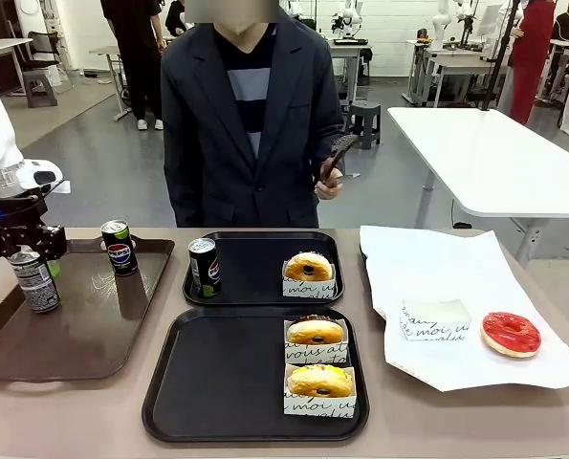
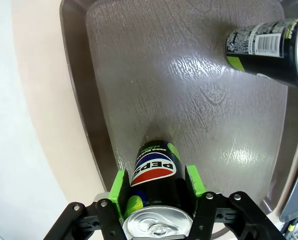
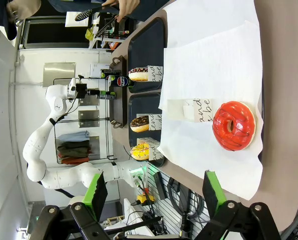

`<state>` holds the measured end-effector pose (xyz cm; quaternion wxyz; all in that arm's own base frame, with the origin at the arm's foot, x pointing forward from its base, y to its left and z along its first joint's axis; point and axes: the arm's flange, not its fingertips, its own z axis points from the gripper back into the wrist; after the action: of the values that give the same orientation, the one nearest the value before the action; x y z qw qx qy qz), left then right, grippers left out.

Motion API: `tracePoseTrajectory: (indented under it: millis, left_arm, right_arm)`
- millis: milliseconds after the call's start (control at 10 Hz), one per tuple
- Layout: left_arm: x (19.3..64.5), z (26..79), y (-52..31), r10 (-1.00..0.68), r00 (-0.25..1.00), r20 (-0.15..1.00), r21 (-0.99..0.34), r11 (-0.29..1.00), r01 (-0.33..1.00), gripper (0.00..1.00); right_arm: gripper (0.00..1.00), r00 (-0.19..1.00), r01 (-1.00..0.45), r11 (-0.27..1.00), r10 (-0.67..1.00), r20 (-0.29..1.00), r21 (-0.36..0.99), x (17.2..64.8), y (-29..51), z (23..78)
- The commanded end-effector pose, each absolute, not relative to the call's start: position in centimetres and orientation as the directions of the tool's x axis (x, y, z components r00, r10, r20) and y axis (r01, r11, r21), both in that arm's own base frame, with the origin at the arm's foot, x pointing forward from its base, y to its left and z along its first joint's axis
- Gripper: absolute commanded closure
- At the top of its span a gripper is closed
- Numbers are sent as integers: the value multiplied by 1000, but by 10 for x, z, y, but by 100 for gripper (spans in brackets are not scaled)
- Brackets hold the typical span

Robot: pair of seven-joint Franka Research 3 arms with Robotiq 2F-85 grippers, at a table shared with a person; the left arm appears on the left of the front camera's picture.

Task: Set up donuts and drinks on trays.
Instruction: Pick up one Pepsi coke from the Handle tray and place it on the Flat Tray without a Pepsi coke.

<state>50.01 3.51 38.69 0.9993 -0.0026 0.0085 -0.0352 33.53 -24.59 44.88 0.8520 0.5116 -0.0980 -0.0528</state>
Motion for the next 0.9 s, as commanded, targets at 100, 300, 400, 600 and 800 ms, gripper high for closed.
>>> tracePoseTrajectory:
  millis: [100, 300, 400, 600, 800]
  left_arm:
    - [474, 450, 11, -139, 987, -82, 0, 990, 139, 95]
    - [447, 496, -15, -208, 976, -69, -8, 978, 208, 95]
    - [431, 513, -28, -243, 968, -65, 4, 970, 244, 95]
    - [398, 532, -45, -299, 947, -119, 3, 954, 301, 95]
    - [392, 536, -43, -261, 955, -138, 26, 963, 267, 95]
  right_arm:
    - [0, 975, -13, 466, -189, 114, 885, 334, -246, 450]
    - [0, 975, -13, 466, -189, 114, 885, 334, -246, 450]
    - [0, 975, -13, 466, -189, 114, 885, 334, -246, 450]
    - [0, 975, -13, 466, -189, 114, 885, 334, -246, 450]
    - [0, 975, -13, 466, -189, 114, 885, 334, -246, 450]
